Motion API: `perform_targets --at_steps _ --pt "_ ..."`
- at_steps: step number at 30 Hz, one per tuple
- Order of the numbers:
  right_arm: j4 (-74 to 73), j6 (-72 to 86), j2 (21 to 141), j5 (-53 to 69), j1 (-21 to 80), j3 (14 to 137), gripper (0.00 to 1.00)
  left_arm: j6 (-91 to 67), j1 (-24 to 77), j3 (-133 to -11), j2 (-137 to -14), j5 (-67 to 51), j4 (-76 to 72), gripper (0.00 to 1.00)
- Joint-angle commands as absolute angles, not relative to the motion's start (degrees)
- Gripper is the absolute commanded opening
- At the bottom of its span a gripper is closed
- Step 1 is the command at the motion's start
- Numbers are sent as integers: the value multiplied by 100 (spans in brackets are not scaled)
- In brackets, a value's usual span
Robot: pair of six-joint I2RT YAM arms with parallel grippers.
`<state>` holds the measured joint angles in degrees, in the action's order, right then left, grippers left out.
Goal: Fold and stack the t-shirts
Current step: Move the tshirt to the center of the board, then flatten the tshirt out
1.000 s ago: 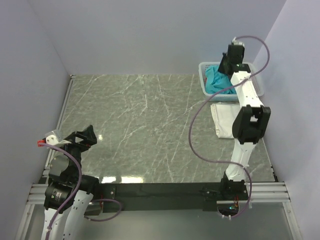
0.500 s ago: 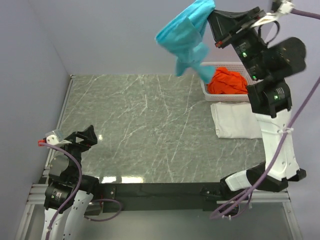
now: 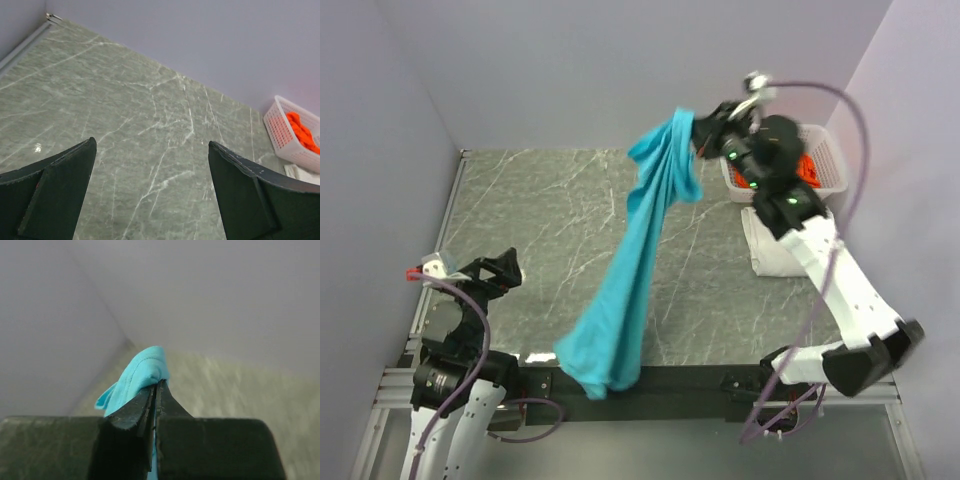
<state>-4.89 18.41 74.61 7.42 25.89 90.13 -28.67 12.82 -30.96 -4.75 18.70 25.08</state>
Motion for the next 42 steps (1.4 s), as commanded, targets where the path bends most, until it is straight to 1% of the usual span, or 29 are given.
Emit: perform_targets --at_steps 1,2,3,5,6,8,9,10,13,14,16,17,19,20,22,23,24,26,29,32,36,39,40,42 --pt "-1500 1968 7970 -657 2453 8289 5 -2672 1248 -2997 -834 1372 2110 99" --pt "-1781 2117 8163 -1068 2400 8245 11 -2654 1248 -2988 -1044 1275 2075 99" --pt "-2402 2214 8530 -1246 2295 8288 20 -2646 1248 -3014 -1176 1005 2031 99" --pt "-2820 2233 8744 -1711 2285 8358 26 -2645 1248 -3050 -1597 679 2021 99" --pt "-3082 2241 8728 -1757 2303 8324 37 -2741 1248 -3119 -1756 398 2108 99" --pt "-3111 2311 8509 -1514 2355 7940 52 -2865 1248 -3190 -2273 55 2223 99" --pt "-2990 2303 8195 -1338 2382 7745 64 -2926 1257 -3225 -2442 -95 2293 99" --pt "-2945 2294 8035 -1188 2486 7543 65 -3144 1266 -3234 -2565 -575 2268 97" --pt "-2874 2399 7490 -634 2688 6770 66 -3602 1301 -3191 -2935 -1369 2267 91" --pt "-2857 2399 7375 -459 2759 6367 66 -3717 1362 -3182 -3110 -1475 2328 90" --pt "-2865 2460 7076 -185 2847 5987 66 -3962 1476 -3138 -3269 -1625 2574 87" --pt "-2839 2470 6962 -89 2952 5585 66 -4068 1694 -3103 -3383 -1652 2619 86" --pt "-2716 2513 6707 278 3084 5214 66 -4480 2046 -2945 -3463 -1548 2672 84" --pt "-2672 2522 6654 394 3198 4907 66 -4648 2535 -2875 -3550 -1355 2628 82" --pt "-2532 2557 6609 649 3322 4659 66 -5175 3117 -2725 -3664 -960 2567 81" --pt "-2496 2592 6653 694 3366 4484 65 -5316 3616 -2699 -3839 -793 2540 81" --pt "-2392 2610 6775 764 3453 4422 65 -5430 3830 -2681 -3954 -495 2531 81" --pt "-2286 2689 6977 1027 3498 4351 64 -5642 4295 -2698 -4418 -300 2514 81" --pt "-1997 2812 7548 1343 3559 4429 63 -5687 4648 -2760 -5007 -18 2444 81" --pt "-1680 2979 7900 1563 3586 4508 60 -5757 4781 -2699 -5377 -26 2259 77" --pt "-1442 3172 8278 1617 3604 4640 59 -5704 5027 -2750 -5896 -26 1978 75" --pt "-1293 3243 8542 1713 3604 4720 59 -5643 5220 -2926 -6301 -18 2013 70" --pt "-1275 3269 8604 1723 3604 4737 59 -5625 5256 -2953 -6397 -18 2004 66" --pt "-1222 3305 8841 1766 3604 4799 59 -5581 5326 -3023 -6679 -79 1969 61"
